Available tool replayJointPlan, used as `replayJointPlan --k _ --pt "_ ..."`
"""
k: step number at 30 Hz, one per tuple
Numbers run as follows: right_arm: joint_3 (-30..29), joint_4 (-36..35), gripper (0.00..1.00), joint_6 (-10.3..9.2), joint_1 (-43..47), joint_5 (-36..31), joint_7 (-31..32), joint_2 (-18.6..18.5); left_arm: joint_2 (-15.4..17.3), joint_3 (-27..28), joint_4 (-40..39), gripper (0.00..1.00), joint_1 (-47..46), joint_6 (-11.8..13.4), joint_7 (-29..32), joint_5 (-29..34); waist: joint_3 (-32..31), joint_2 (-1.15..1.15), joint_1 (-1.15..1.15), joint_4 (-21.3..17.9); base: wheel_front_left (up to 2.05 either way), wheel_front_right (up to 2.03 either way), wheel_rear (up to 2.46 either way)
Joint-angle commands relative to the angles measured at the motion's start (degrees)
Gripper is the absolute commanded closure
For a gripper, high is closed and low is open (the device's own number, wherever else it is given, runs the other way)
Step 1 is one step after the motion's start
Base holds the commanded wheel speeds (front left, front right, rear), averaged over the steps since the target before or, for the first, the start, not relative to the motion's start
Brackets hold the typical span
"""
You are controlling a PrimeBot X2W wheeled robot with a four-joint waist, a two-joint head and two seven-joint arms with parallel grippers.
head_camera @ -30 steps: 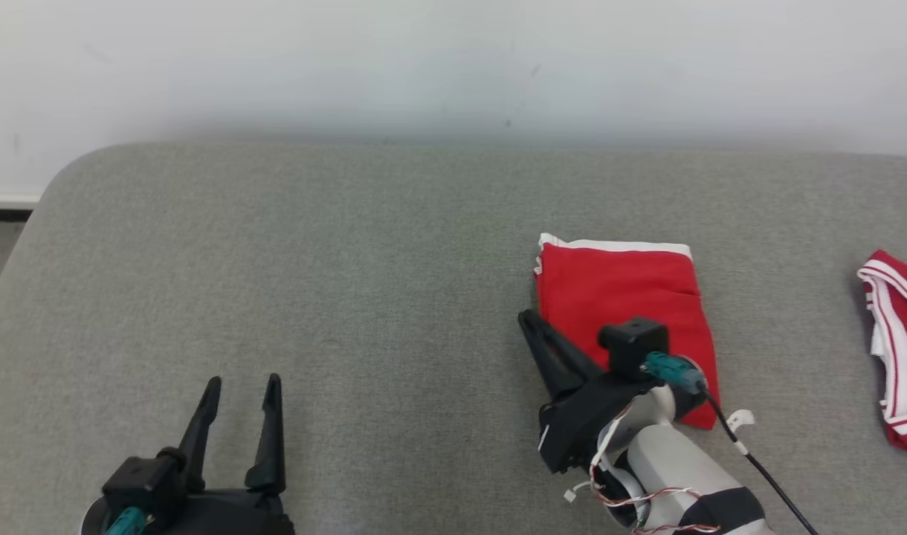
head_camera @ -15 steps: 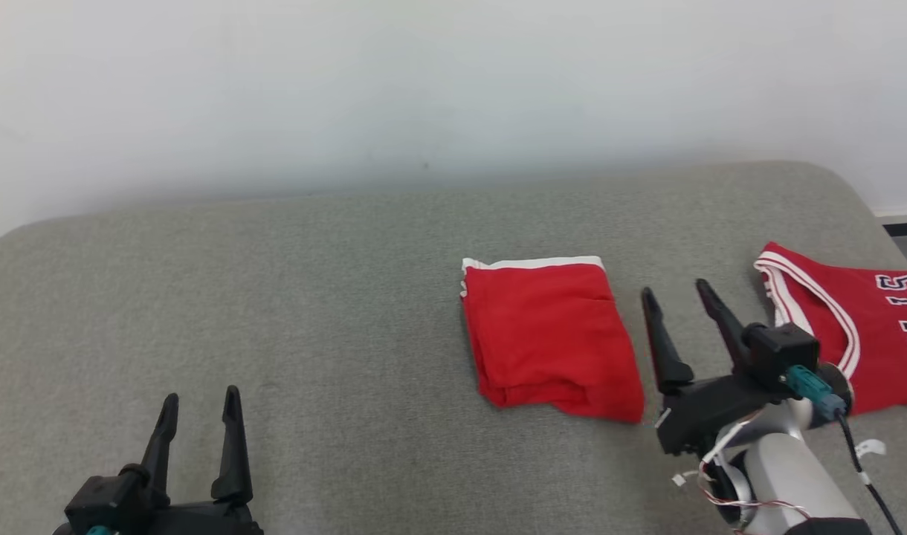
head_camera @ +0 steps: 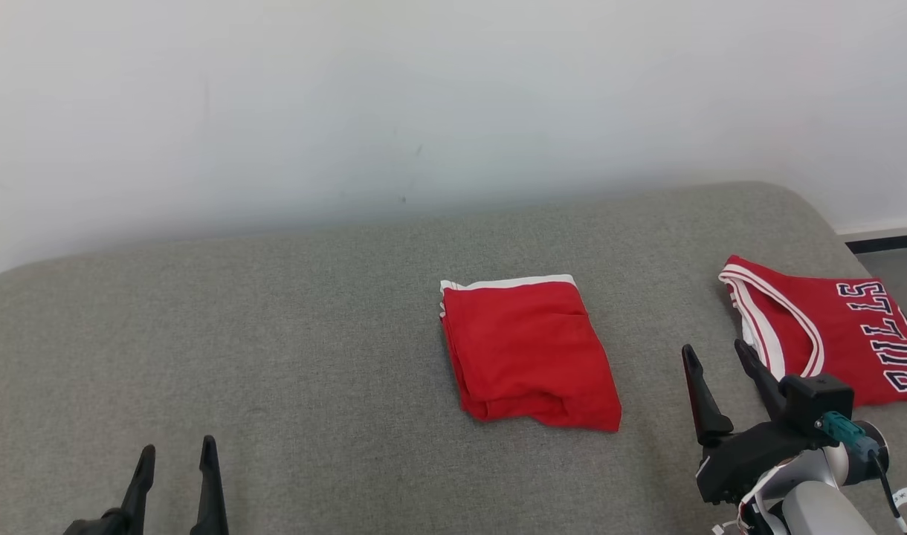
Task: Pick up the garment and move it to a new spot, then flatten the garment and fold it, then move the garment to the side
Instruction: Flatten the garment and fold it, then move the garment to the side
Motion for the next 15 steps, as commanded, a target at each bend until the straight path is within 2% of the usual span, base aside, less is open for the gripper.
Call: replayJointPlan --k 1,15 --pt "0.41 0.44 0.0 -0.17 0.68 0.79 -0.42 -0.65 0.34 0.38 0.2 0.0 1.17 -0.2 0.0 0.62 -0.41 0.0 0.01 0.15 0.0 0.0 0.0" --pt "0.13 2.34 0.0 -0.17 1.57 0.78 -1.67 -1.44 0.07 1.52 0.2 0.0 3.16 -0.68 0.0 1.65 -1.55 0.0 0.01 0.92 0.0 0.0 0.0"
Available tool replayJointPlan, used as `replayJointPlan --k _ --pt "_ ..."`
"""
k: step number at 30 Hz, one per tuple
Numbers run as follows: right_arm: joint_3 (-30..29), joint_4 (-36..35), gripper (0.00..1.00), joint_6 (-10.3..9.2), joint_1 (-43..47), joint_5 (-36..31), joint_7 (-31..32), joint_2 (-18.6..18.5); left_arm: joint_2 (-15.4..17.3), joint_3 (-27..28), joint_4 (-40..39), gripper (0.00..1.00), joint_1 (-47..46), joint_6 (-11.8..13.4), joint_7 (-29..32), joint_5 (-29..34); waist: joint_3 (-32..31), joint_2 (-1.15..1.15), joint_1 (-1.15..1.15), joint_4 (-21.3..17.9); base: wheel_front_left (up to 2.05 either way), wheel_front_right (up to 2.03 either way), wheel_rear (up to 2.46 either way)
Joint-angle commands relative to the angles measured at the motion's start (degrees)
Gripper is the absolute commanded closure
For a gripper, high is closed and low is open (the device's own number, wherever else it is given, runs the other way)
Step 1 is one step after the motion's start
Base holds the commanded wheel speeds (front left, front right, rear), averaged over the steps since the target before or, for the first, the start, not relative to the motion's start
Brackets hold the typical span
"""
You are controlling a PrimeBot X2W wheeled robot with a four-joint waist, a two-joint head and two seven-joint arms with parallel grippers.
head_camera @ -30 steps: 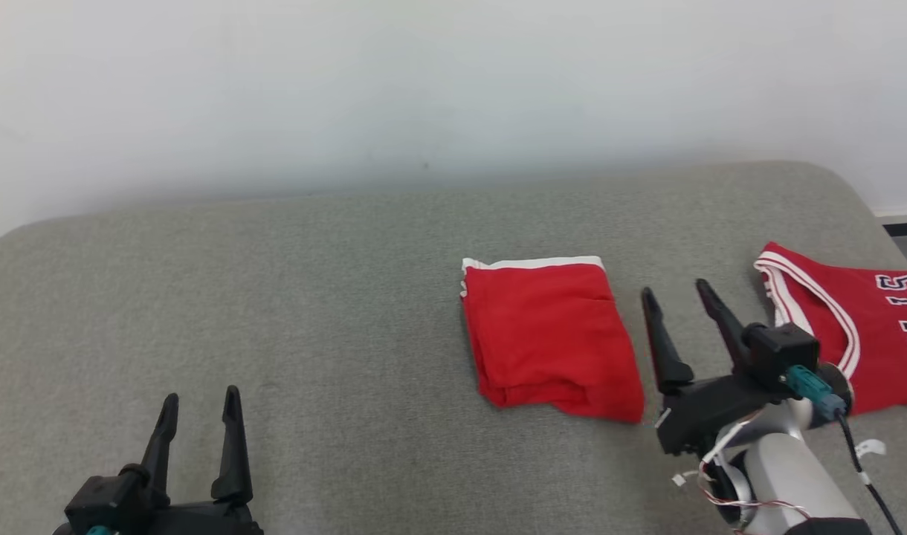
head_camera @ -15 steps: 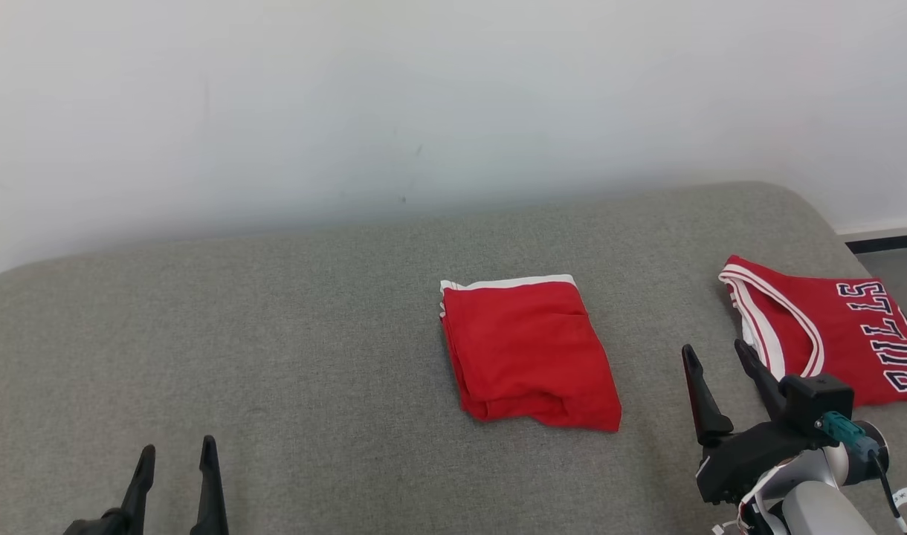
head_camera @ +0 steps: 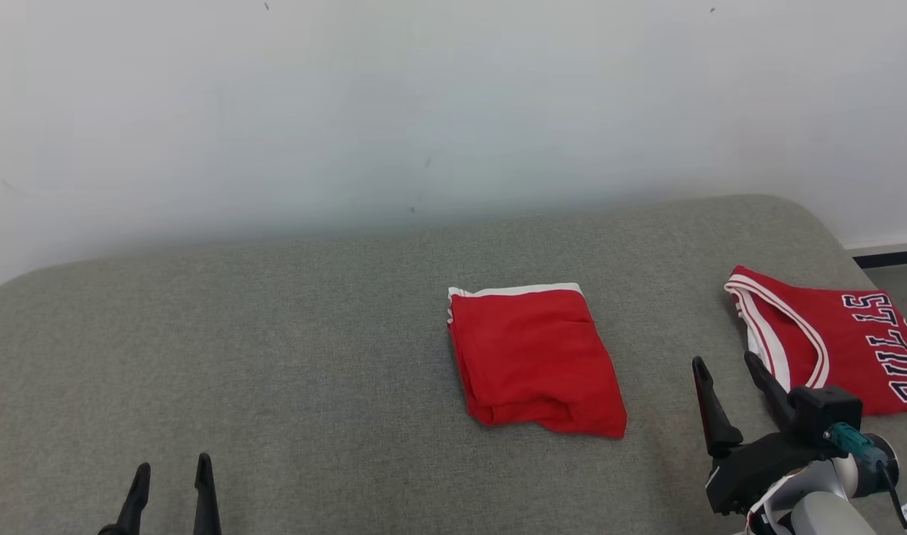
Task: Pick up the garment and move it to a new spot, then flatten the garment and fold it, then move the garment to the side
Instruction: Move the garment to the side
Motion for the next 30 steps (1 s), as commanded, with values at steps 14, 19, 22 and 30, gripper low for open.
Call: replayJointPlan --k 14,19,22,30 --pt "-1.03 0.45 0.0 -0.17 0.46 -1.2 0.12 0.67 -0.09 -0.58 -0.74 0.0 0.75 0.7 0.0 0.5 0.39 0.0 0.0 0.42 0.0 0.0 0.0" --pt "-1.78 1.07 0.0 -0.17 -1.14 -1.49 1.74 0.68 -0.13 -1.38 -1.09 0.0 1.07 0.96 0.0 0.42 0.85 0.0 0.0 1.38 0.0 0.0 0.0" --pt "-1.83 1.83 0.0 -0.17 -3.48 -1.12 4.69 0.79 -0.12 -1.87 -1.23 0.0 0.8 1.09 0.0 -0.12 1.62 0.0 0.0 2.45 0.0 0.0 0.0" --pt "-0.71 6.71 0.0 -0.17 -14.71 1.7 15.54 -0.47 -0.15 -3.87 -2.5 0.0 -2.98 0.7 0.0 0.09 7.28 0.0 0.0 7.38 0.0 0.0 0.0"
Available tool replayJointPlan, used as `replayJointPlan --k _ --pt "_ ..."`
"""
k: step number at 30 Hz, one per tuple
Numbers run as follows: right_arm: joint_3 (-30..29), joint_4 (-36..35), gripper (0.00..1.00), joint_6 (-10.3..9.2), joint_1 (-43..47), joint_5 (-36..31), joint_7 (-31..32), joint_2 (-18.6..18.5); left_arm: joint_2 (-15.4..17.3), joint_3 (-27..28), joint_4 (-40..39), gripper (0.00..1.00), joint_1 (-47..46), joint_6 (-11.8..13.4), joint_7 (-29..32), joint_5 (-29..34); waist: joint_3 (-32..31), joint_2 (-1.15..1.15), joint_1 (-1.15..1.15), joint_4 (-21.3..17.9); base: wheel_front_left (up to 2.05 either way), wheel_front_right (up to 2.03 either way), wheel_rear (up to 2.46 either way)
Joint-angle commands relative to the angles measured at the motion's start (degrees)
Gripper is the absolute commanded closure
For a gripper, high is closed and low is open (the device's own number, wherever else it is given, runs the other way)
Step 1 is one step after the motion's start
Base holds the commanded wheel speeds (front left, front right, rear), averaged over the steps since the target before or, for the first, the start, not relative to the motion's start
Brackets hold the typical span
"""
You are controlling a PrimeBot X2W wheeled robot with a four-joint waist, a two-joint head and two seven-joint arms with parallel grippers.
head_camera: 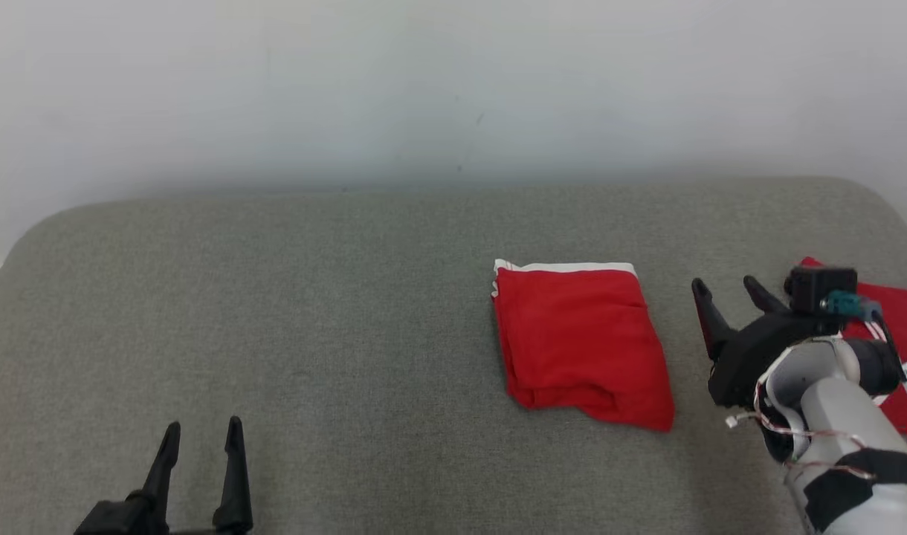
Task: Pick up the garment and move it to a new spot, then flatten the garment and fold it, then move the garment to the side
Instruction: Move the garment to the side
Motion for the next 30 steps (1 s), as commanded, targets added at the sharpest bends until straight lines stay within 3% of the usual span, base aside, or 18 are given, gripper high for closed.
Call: replayJointPlan --k 1,6,11,20,21,22,23,30 --pt "-0.47 1.15 0.0 -0.17 -1.87 0.84 1.4 -0.17 0.01 -0.28 -0.35 0.0 -1.44 0.04 0.0 0.4 4.27 0.0 0.0 3.37 0.0 0.0 0.0" --pt "0.65 7.65 0.0 -0.17 -6.8 1.18 9.46 -0.92 0.0 -1.73 -0.59 0.0 -4.02 -0.28 0.0 0.03 8.57 0.0 0.0 6.73 0.0 0.0 0.0" --pt "0.24 12.95 0.0 -0.17 -8.74 1.17 13.34 -1.04 -0.03 -3.22 -0.25 0.0 -5.58 0.07 0.0 -1.19 10.83 0.0 0.0 8.85 0.0 0.0 0.0" --pt "1.93 20.28 0.0 -0.17 -7.38 2.06 20.73 -0.07 -0.02 -4.48 0.39 0.0 -6.68 0.42 0.0 -1.93 11.3 0.0 0.0 9.42 0.0 0.0 0.0" --pt "2.45 20.63 0.15 -0.17 -7.36 1.57 20.99 -0.17 -0.01 -4.56 0.36 0.0 -6.83 0.39 0.0 -1.97 11.29 0.0 0.0 9.31 0.0 0.0 0.0" --pt "2.63 20.86 0.79 -0.17 -7.44 1.31 20.99 -0.54 0.0 -4.65 0.35 0.0 -7.01 0.31 0.0 -2.01 11.28 0.0 0.0 9.19 0.0 0.0 0.0" --pt "3.12 20.96 1.0 -0.18 -7.5 0.95 21.41 -0.74 -0.03 -4.72 0.36 0.0 -7.22 0.21 0.0 -2.07 11.25 0.0 0.0 9.02 0.0 0.0 0.0" --pt "8.05 18.1 1.0 -0.24 -10.48 -1.85 21.51 -4.01 0.0 -4.98 -0.07 0.0 -7.8 0.07 0.0 -2.28 11.37 0.0 0.0 7.31 0.0 0.0 0.0"
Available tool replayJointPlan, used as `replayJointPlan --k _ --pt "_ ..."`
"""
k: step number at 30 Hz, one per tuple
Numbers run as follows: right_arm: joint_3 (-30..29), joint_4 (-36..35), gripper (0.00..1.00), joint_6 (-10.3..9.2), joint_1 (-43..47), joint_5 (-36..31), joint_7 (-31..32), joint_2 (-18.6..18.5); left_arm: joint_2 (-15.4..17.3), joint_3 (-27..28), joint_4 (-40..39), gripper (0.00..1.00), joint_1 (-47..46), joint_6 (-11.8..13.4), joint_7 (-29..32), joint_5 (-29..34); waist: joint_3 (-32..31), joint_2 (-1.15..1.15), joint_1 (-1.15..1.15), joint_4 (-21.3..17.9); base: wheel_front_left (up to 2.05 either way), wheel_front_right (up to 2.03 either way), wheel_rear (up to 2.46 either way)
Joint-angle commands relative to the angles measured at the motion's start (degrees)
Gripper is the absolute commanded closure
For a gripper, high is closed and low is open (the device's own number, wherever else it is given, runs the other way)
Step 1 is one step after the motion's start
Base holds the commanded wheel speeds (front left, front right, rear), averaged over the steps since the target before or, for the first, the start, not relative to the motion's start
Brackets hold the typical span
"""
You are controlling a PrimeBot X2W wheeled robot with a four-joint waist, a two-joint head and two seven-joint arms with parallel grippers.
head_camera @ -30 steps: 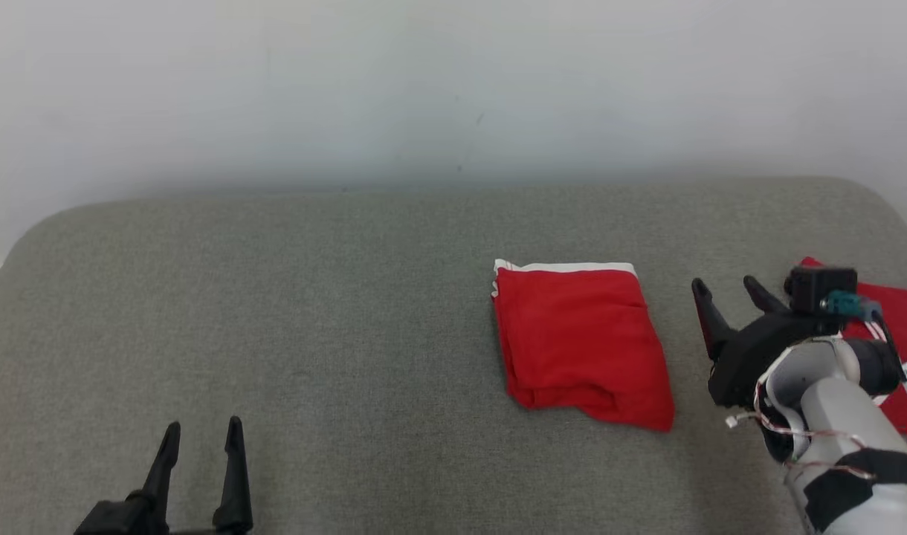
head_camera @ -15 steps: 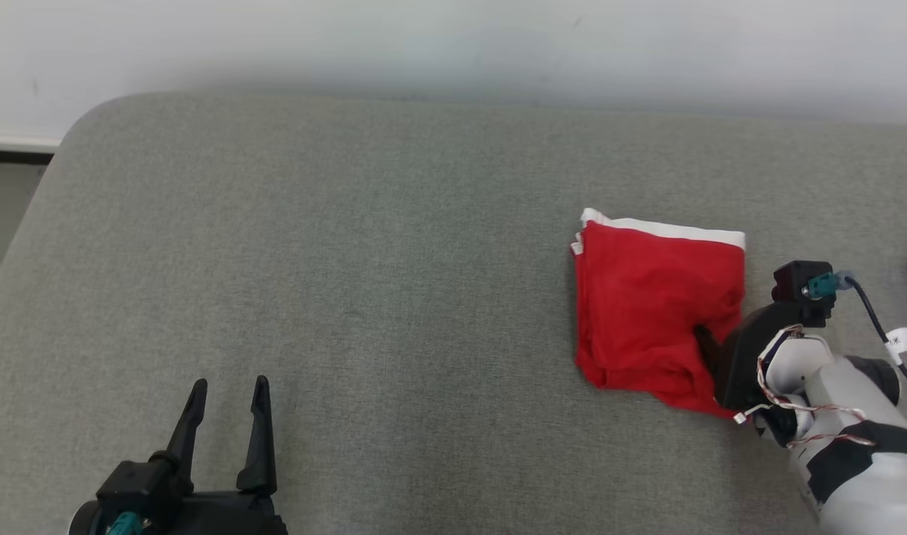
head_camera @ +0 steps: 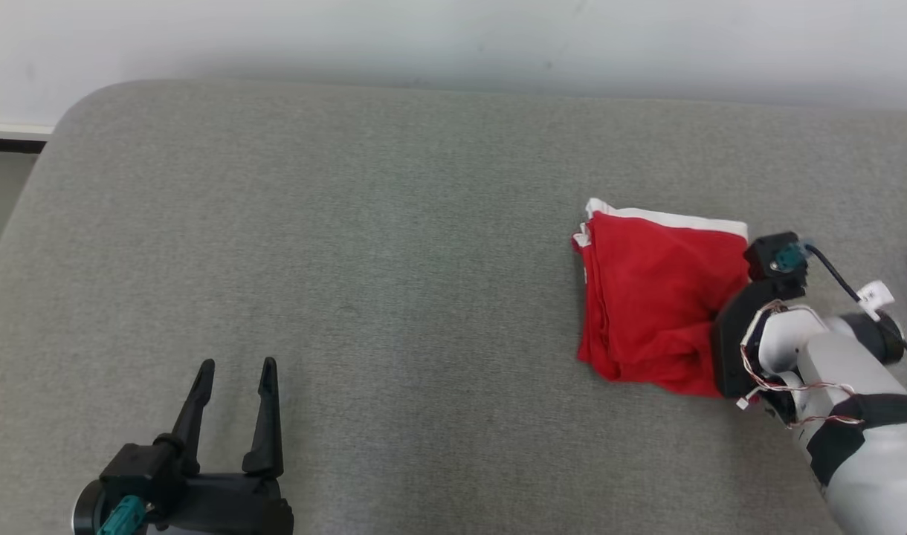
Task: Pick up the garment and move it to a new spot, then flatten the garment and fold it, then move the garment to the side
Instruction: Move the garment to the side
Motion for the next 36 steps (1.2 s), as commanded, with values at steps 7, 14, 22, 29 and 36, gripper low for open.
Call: replayJointPlan --k 7,14,22,29,36 --pt "12.28 -9.22 1.0 -0.26 -5.21 0.31 4.0 -5.46 0.02 0.7 -2.15 0.0 -0.97 0.23 0.0 -1.23 0.72 0.0 0.0 -5.85 0.0 0.0 0.0" --pt "24.93 -22.66 1.0 -0.26 -10.68 7.55 8.94 -14.15 0.03 1.45 -2.87 0.0 -0.98 0.03 0.0 -1.99 1.75 0.0 0.0 -13.23 0.0 0.0 0.0" --pt "28.49 -28.9 1.0 -0.26 -13.94 9.95 7.76 -22.36 0.05 2.2 -4.29 0.0 -3.04 -0.55 0.0 -0.45 4.93 0.0 0.0 -19.77 0.0 0.0 0.0" --pt "26.93 -25.6 1.0 -0.26 -13.84 7.72 1.61 -27.01 0.62 2.16 -4.1 0.0 -5.99 -1.88 0.0 1.44 9.07 0.0 0.0 -21.94 0.0 0.0 0.0" --pt "20.0 -16.07 1.0 -0.26 -12.55 2.99 -2.4 -27.17 1.35 0.91 -3.75 0.0 -8.31 -2.43 0.0 2.24 11.83 0.0 0.0 -20.87 0.0 0.0 0.0"
